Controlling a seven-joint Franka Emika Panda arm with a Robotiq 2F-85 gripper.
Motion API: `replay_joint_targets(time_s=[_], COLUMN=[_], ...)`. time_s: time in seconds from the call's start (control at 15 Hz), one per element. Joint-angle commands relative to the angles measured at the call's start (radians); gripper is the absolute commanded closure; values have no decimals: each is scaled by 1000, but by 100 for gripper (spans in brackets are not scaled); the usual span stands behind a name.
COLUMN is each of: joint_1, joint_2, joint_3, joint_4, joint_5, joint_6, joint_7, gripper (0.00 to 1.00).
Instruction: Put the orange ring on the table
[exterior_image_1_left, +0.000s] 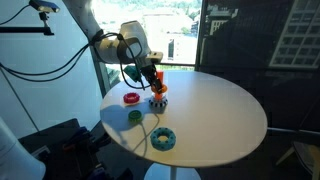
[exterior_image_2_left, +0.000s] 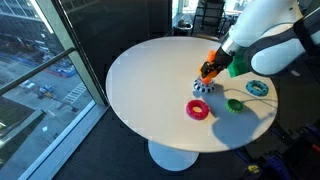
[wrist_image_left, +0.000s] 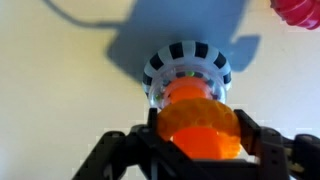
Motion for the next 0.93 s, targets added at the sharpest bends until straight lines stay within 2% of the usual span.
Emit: replay_joint_targets(time_s=[0.0, 0.87], joint_1=[26, 57], joint_2=[-68, -232], joint_3=[-32, -65], joint_4=[-36, -74], joint_5=[-26, -86], joint_6=[5, -11], joint_7=[34, 86], gripper=[24, 24])
